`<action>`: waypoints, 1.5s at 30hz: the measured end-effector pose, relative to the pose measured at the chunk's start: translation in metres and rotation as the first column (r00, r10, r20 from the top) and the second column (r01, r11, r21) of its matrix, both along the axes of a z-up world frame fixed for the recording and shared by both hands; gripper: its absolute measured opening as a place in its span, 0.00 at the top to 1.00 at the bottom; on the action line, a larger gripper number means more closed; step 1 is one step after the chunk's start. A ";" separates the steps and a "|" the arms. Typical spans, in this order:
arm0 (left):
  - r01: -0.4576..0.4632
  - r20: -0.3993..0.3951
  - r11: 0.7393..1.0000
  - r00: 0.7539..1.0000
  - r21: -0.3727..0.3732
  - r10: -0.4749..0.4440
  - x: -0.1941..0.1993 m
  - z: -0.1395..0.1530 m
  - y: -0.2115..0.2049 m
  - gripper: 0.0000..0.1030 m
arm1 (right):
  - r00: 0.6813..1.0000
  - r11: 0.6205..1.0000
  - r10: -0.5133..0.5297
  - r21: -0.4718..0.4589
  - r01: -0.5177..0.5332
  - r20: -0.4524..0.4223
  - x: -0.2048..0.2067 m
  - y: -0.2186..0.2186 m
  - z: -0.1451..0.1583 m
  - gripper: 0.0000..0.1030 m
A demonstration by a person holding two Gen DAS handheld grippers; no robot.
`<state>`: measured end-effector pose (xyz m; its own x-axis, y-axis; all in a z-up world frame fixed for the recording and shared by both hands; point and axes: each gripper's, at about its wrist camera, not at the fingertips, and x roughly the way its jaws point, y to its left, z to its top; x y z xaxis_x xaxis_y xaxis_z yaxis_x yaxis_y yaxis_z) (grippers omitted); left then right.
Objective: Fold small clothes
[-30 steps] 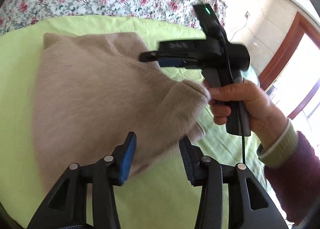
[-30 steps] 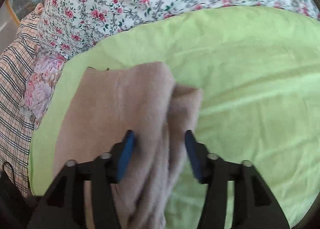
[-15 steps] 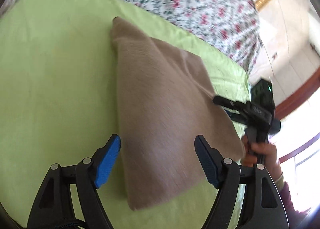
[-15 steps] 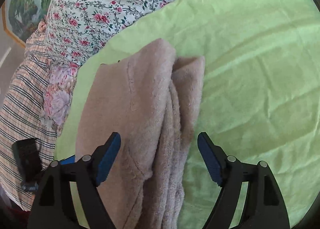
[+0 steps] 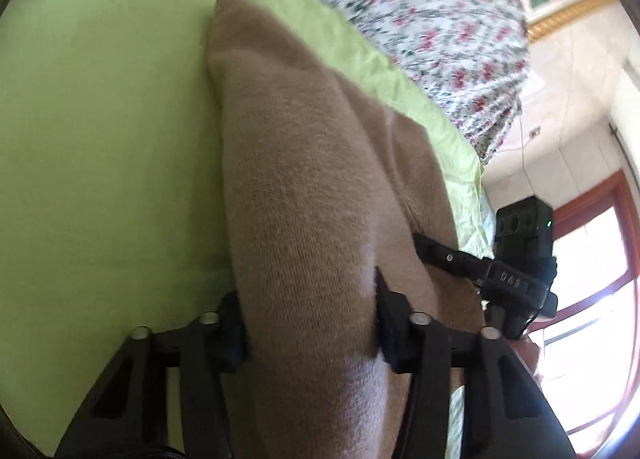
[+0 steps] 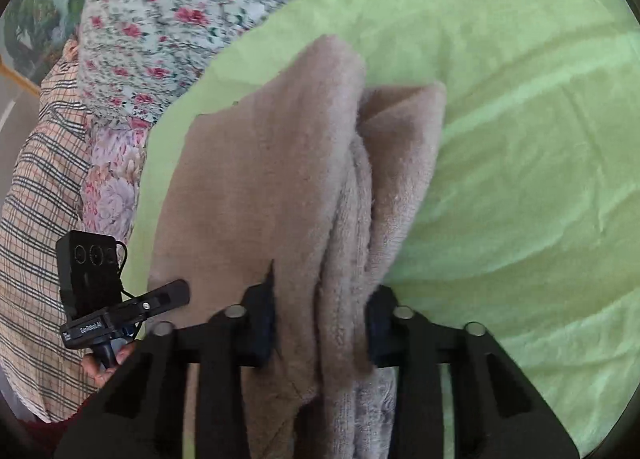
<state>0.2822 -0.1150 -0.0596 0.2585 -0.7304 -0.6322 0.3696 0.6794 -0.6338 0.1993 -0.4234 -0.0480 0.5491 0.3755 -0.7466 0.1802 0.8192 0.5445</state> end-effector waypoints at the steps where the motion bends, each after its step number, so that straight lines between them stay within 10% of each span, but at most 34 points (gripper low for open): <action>1: 0.004 0.016 1.000 1.000 0.005 -0.005 -0.006 0.007 0.003 0.60 | 1.000 1.000 0.008 0.018 -0.008 0.029 -0.004 0.008 0.008 0.70; 10: -0.056 0.176 0.997 0.983 0.049 0.046 -0.094 0.075 0.113 0.61 | 0.969 0.968 0.175 0.151 -0.201 0.173 -0.018 0.119 0.012 0.70; 18: -0.124 0.025 0.988 0.992 0.093 0.122 -0.109 0.007 0.167 0.47 | 0.978 0.965 0.202 0.159 -0.209 0.058 -0.018 0.162 -0.043 0.62; 22: -0.157 0.028 0.987 0.987 0.041 0.156 -0.105 0.013 0.179 0.37 | 0.987 0.985 0.161 0.054 -0.163 0.026 -0.021 0.151 -0.027 0.35; 28: -0.213 0.065 0.976 0.975 0.046 0.210 -0.080 0.025 0.193 0.33 | 0.988 0.994 0.111 -0.018 -0.110 0.106 0.010 0.137 0.005 0.34; 31: -0.238 0.066 0.970 0.970 0.048 0.235 -0.067 0.027 0.198 0.33 | 0.986 0.991 0.133 -0.037 -0.130 0.104 0.041 0.147 0.003 0.40; 34: -0.246 0.069 0.967 0.968 0.065 0.242 -0.056 0.029 0.190 0.33 | 0.987 0.989 0.142 -0.055 -0.139 0.074 0.053 0.151 -0.002 0.88; 38: -0.251 0.093 0.960 0.966 0.127 0.241 -0.048 0.031 0.177 0.35 | 0.973 0.996 0.085 -0.044 -0.077 0.216 0.019 0.140 0.031 0.90; 45: -0.261 0.115 0.936 0.964 0.236 0.240 -0.037 0.018 0.164 0.39 | 0.997 0.997 0.059 -0.046 -0.056 0.058 0.025 0.127 -0.021 0.90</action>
